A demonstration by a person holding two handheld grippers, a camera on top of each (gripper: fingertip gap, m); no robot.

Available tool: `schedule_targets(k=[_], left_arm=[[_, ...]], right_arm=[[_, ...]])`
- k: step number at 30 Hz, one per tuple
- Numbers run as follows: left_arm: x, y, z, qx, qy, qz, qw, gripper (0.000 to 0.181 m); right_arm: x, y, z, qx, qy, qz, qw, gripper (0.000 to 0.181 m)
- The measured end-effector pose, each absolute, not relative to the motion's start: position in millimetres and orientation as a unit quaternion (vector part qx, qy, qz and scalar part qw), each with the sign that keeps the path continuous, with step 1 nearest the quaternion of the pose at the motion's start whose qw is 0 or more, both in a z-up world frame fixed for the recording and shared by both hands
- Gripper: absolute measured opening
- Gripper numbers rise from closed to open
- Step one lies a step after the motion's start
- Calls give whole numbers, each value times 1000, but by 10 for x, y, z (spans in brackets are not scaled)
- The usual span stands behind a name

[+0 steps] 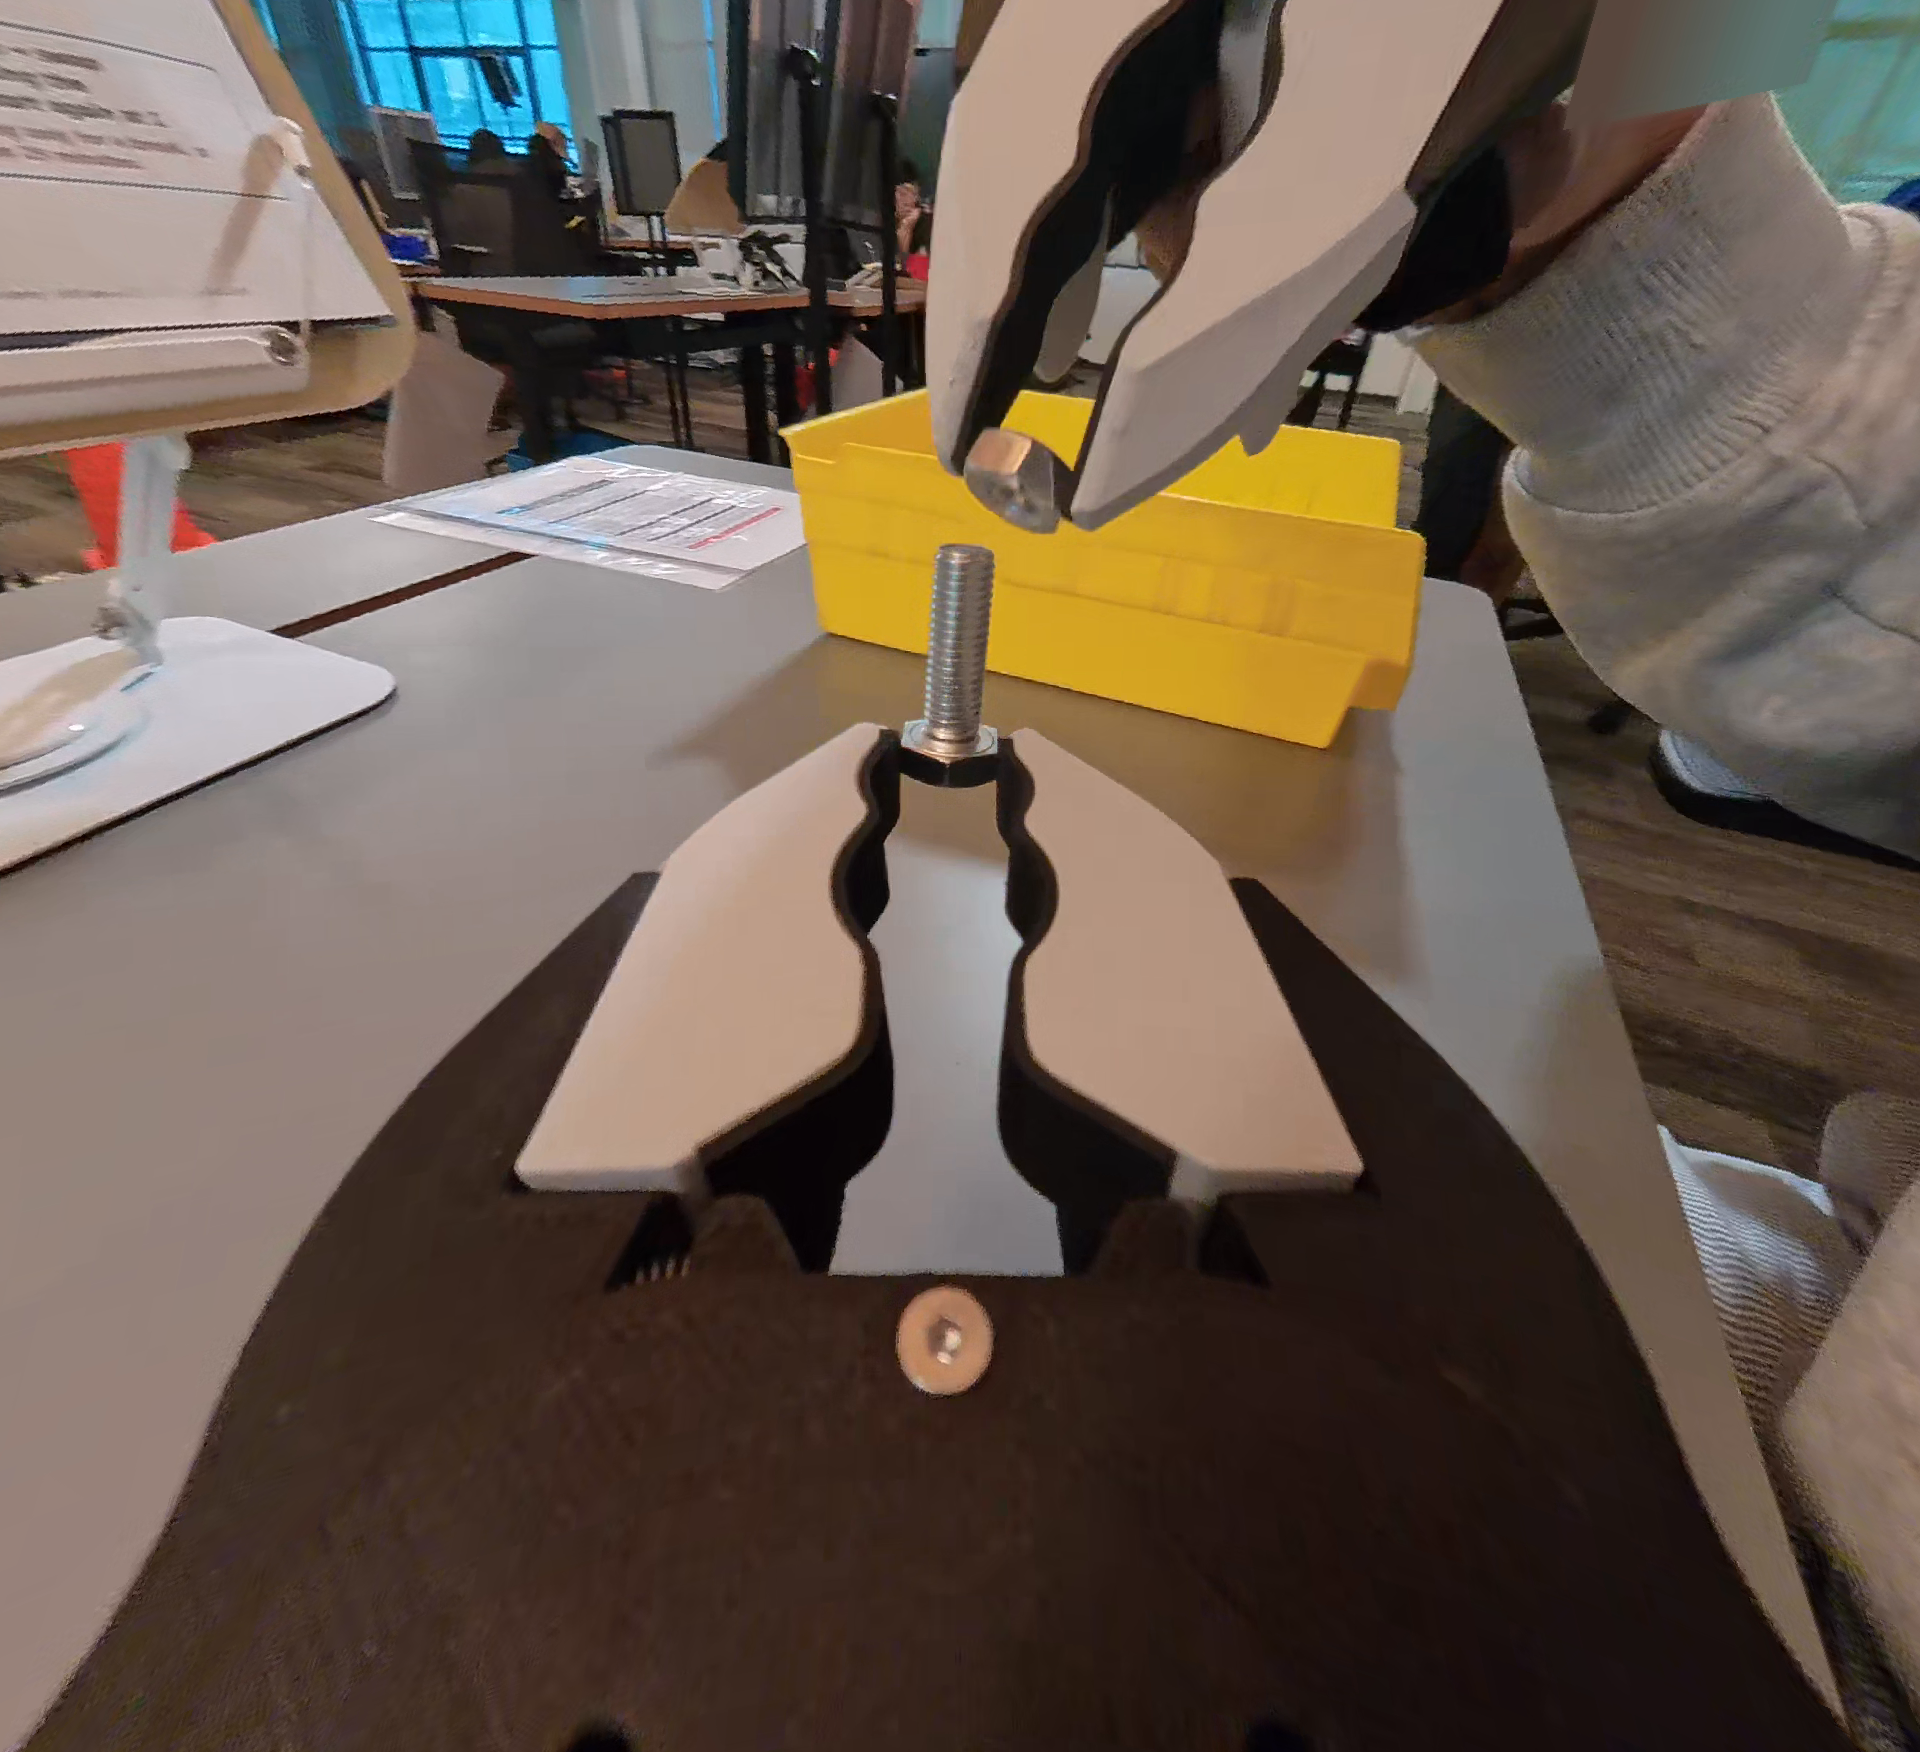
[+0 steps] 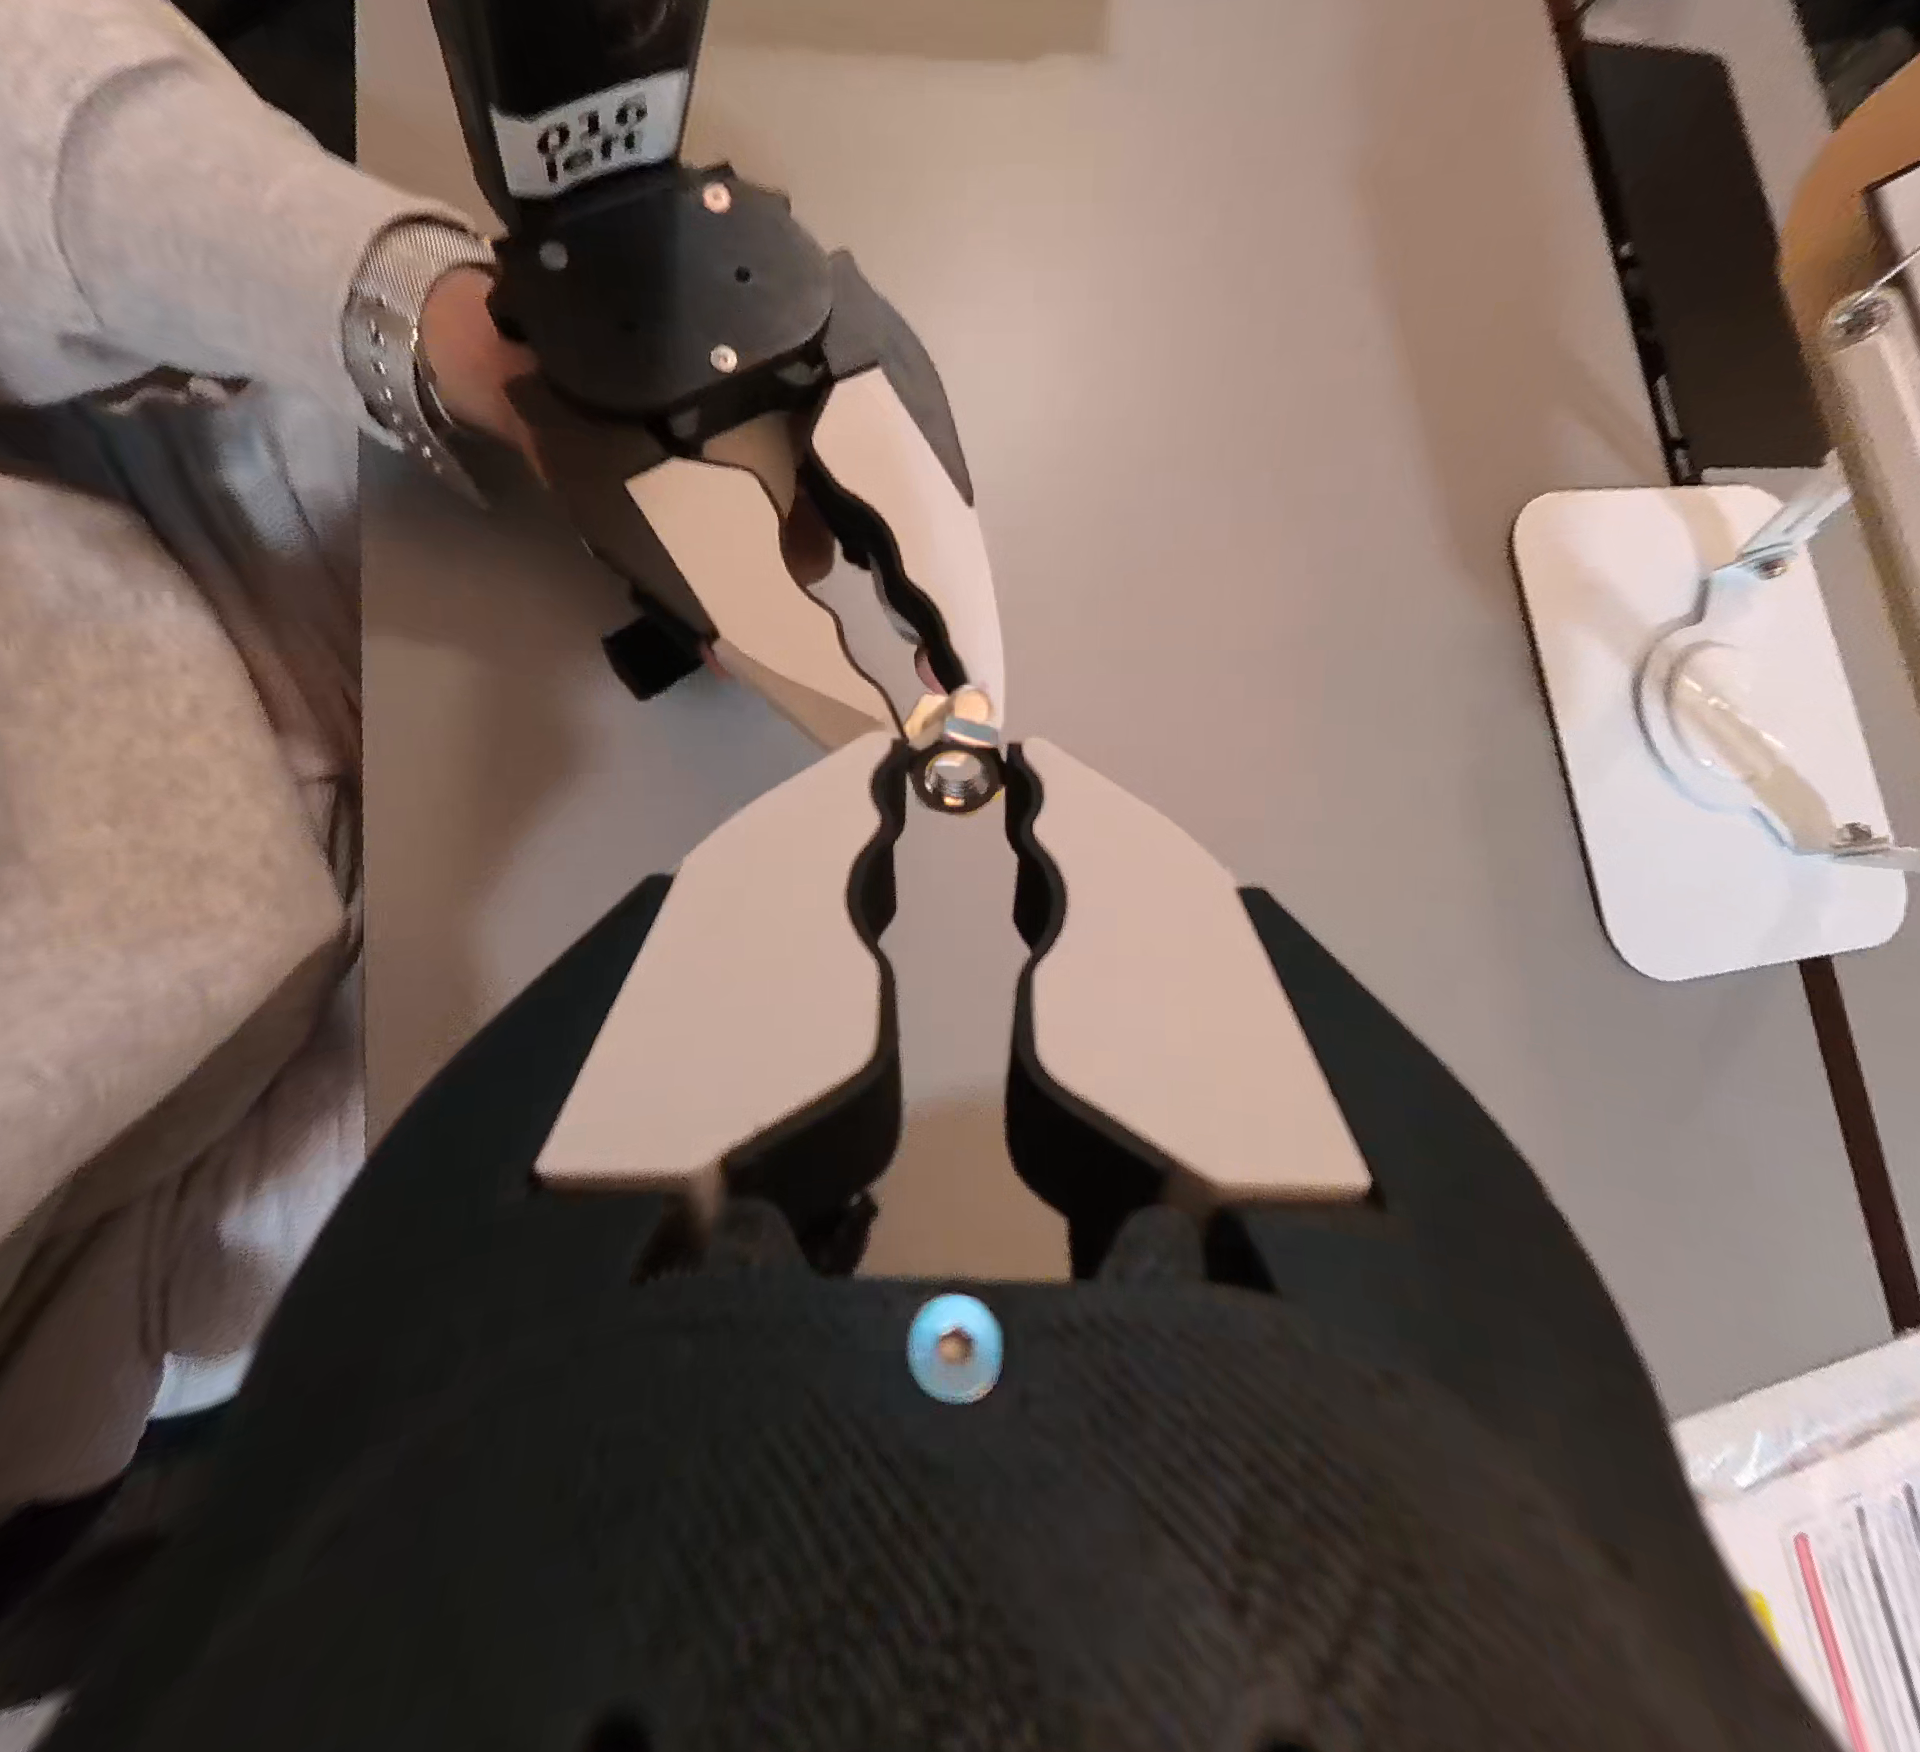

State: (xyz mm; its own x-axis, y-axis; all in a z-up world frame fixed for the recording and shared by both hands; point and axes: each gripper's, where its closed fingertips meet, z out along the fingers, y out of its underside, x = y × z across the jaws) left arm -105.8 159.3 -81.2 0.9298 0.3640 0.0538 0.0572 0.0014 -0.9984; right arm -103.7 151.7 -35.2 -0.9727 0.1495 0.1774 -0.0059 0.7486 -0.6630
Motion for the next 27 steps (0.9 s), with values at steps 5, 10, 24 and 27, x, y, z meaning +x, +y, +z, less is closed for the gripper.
schedule_targets(k=[5, 10, 24, 27], left_arm=[[-966, 1675, -869, -710, -132, 94, 685, 18], [-902, 1724, -913, -726, -116, 94, 671, 18], [-760, 1887, -1012, -758, -93, 102, 637, 18], [-754, 1902, -1029, -762, -94, 103, 632, 18]], right_arm=[[-936, 1566, -496, -24, -946, 312, 83, 18], [-875, 1592, -580, -19, -958, 277, 77, 18], [-660, 1711, -660, 15, -977, 200, 79, 18], [-666, 1772, -698, 1, -981, 175, 79, 18]])
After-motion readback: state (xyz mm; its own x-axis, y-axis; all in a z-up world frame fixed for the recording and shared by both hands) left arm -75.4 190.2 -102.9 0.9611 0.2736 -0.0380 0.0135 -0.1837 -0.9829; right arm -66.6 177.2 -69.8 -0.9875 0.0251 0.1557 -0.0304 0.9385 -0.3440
